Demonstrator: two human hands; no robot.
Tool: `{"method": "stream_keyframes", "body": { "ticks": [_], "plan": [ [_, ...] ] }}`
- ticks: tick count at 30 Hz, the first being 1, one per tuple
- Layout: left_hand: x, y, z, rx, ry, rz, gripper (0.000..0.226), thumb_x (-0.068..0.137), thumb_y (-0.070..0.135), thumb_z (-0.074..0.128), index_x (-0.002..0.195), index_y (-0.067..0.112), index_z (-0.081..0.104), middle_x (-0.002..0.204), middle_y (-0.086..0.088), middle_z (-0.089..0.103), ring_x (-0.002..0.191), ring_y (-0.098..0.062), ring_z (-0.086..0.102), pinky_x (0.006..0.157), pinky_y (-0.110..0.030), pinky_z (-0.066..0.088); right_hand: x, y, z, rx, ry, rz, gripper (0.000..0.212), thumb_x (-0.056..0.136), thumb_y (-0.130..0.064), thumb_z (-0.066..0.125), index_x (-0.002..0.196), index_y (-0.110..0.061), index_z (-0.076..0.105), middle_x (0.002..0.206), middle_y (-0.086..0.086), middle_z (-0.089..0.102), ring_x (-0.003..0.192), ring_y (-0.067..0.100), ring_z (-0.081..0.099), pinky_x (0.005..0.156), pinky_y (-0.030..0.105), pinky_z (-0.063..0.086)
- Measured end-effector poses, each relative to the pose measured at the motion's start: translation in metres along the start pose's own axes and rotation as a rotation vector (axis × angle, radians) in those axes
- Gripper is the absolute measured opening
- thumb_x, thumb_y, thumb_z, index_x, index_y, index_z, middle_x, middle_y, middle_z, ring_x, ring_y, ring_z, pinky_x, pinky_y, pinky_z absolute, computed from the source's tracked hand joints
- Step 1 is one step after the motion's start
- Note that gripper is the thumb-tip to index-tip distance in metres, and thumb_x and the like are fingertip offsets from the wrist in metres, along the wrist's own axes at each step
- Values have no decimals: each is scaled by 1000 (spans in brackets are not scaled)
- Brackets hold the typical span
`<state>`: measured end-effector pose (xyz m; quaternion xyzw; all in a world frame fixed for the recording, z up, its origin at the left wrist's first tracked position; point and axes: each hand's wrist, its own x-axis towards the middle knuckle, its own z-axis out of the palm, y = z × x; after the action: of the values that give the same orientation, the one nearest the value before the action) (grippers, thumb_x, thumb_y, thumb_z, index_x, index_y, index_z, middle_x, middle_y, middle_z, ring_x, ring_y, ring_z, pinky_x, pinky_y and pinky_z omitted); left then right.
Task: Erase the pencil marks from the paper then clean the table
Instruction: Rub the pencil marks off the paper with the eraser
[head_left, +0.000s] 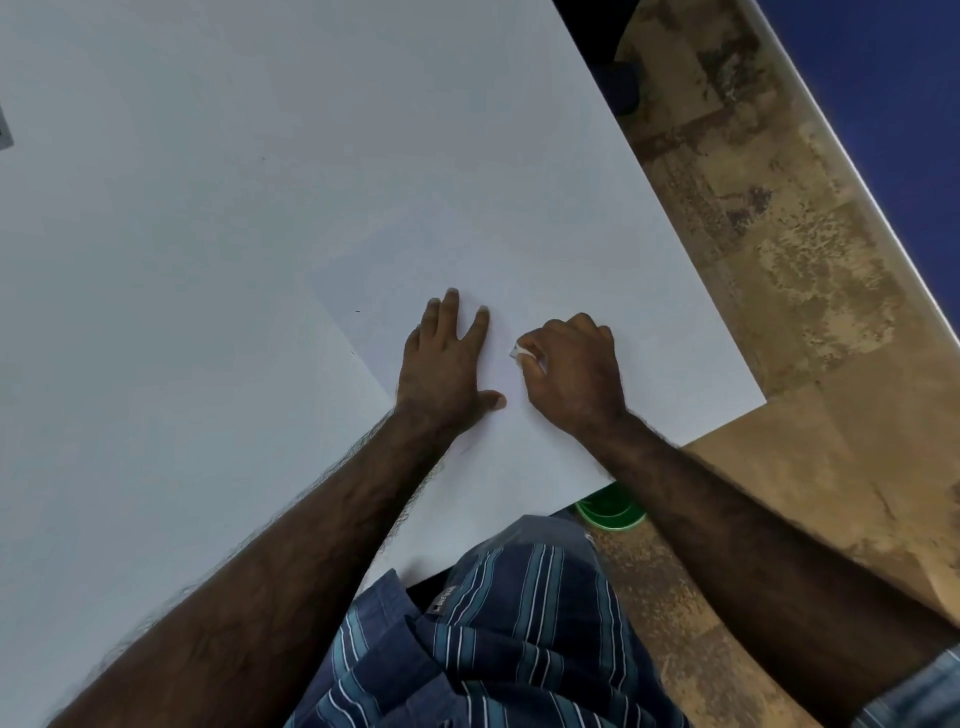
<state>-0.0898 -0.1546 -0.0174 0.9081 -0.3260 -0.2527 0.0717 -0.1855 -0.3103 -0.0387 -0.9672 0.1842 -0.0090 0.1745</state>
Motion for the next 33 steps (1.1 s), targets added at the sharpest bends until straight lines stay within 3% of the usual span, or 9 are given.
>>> {"method": "stream_keyframes", "body": {
  "ticks": [5, 10, 16, 22, 29, 33],
  "plan": [
    [2, 1, 8, 9, -53, -12, 120, 80, 59, 79, 165, 24, 2, 171, -13, -12, 158, -34, -7, 127, -48, 13, -13, -2, 0, 28, 40, -14, 7, 95, -23, 73, 99, -24, 79, 93, -4, 75, 91, 27, 62, 80, 44, 48],
    [3, 0, 10, 26, -51, -11, 120, 79, 64, 77, 165, 26, 2, 171, -12, -11, 159, -34, -5, 126, -48, 14, -42, -10, 5, -54, -38, -236, 17, 97, -27, 68, 106, -18, 79, 96, 1, 75, 91, 26, 63, 81, 43, 49],
    [4, -1, 12, 31, -57, -13, 121, 80, 60, 78, 165, 27, -2, 171, -12, -14, 158, -34, -8, 126, -47, 12, -3, 14, -4, -141, 105, 47, 13, 93, -25, 67, 100, -19, 78, 92, 0, 74, 91, 29, 58, 79, 43, 39],
    [5, -3, 13, 38, -66, -4, 121, 81, 66, 73, 164, 28, -5, 171, -12, -16, 158, -33, -10, 126, -48, 10, -39, -17, 6, -113, -30, -211, 21, 100, -30, 61, 103, -18, 78, 93, 1, 74, 91, 26, 60, 80, 43, 45],
    [6, -3, 13, 40, -69, -9, 123, 80, 62, 77, 164, 28, -6, 171, -11, -15, 158, -34, -9, 126, -48, 10, -1, 15, -3, -147, 129, 78, 14, 92, -23, 66, 97, -16, 77, 86, 3, 72, 89, 30, 58, 76, 44, 42],
    [6, -4, 13, 41, -67, -10, 122, 81, 64, 75, 164, 29, -7, 171, -11, -16, 158, -33, -9, 126, -47, 10, -29, -7, 4, -93, 24, -109, 19, 98, -27, 63, 104, -16, 77, 94, 3, 74, 93, 27, 60, 82, 44, 45]
  ]
}}
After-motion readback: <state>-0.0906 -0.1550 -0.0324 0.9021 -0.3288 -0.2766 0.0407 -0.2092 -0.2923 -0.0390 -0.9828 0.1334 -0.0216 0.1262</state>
